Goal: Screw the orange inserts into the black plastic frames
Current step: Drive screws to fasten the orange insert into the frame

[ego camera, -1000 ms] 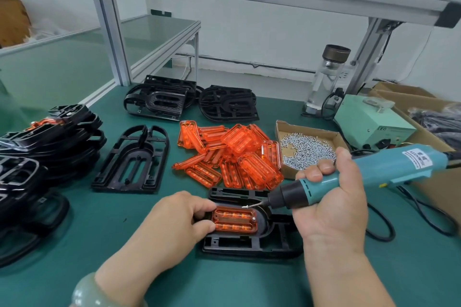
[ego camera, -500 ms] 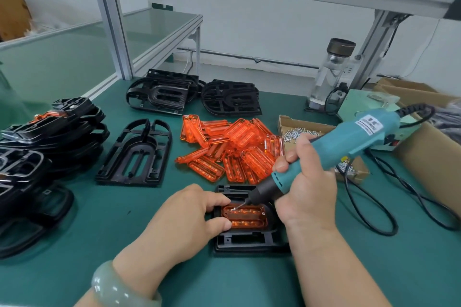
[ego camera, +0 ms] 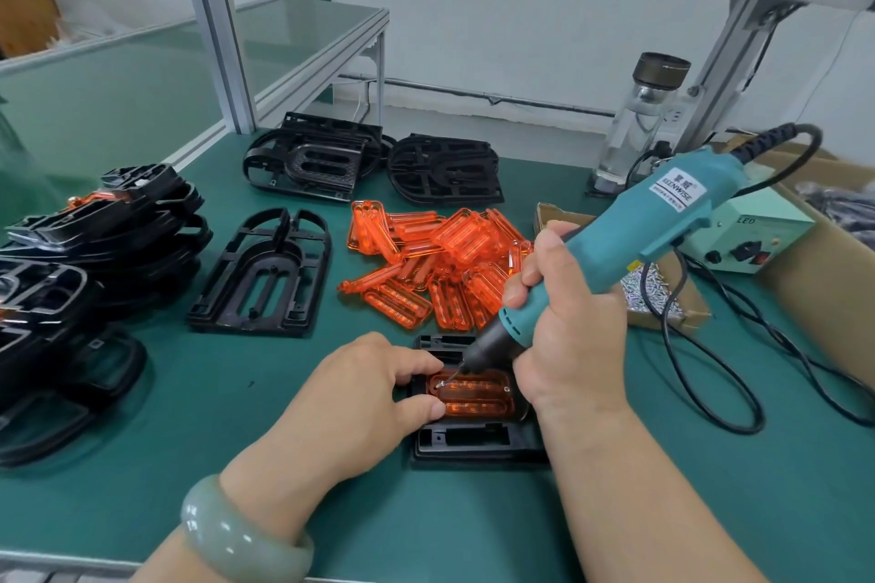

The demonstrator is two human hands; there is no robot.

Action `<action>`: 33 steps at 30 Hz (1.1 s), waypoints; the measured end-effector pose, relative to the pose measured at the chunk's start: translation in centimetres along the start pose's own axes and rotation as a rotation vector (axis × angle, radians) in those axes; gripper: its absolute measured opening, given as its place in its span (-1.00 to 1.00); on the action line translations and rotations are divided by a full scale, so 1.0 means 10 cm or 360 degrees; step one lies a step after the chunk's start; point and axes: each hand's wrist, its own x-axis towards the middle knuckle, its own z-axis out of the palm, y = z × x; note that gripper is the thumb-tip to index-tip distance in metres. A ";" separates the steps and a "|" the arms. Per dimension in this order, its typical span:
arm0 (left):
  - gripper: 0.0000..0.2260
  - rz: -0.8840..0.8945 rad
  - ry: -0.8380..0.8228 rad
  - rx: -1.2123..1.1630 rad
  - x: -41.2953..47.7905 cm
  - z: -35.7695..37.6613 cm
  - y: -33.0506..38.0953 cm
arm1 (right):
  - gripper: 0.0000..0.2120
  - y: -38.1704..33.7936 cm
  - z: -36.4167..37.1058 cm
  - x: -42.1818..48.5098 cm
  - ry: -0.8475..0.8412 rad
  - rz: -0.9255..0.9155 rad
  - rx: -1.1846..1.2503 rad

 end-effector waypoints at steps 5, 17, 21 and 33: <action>-0.65 0.0000 0.0008 0.0001 -0.01 0.00 0.01 | -0.94 0.00 0.05 -0.01 -0.0052 -0.0050 -0.0098; -0.65 -0.0011 0.0010 0.0006 -0.02 -0.03 0.05 | -0.83 0.00 0.16 -0.01 -0.0379 -0.0073 -0.0216; -0.67 -0.0016 -0.0032 0.0018 0.00 -0.04 0.05 | -0.75 0.01 0.19 0.01 -0.0594 -0.0041 -0.0216; -0.77 0.0039 -0.0176 0.0096 0.03 -0.09 0.10 | -0.83 0.05 0.19 0.06 -0.0837 0.0075 -0.0139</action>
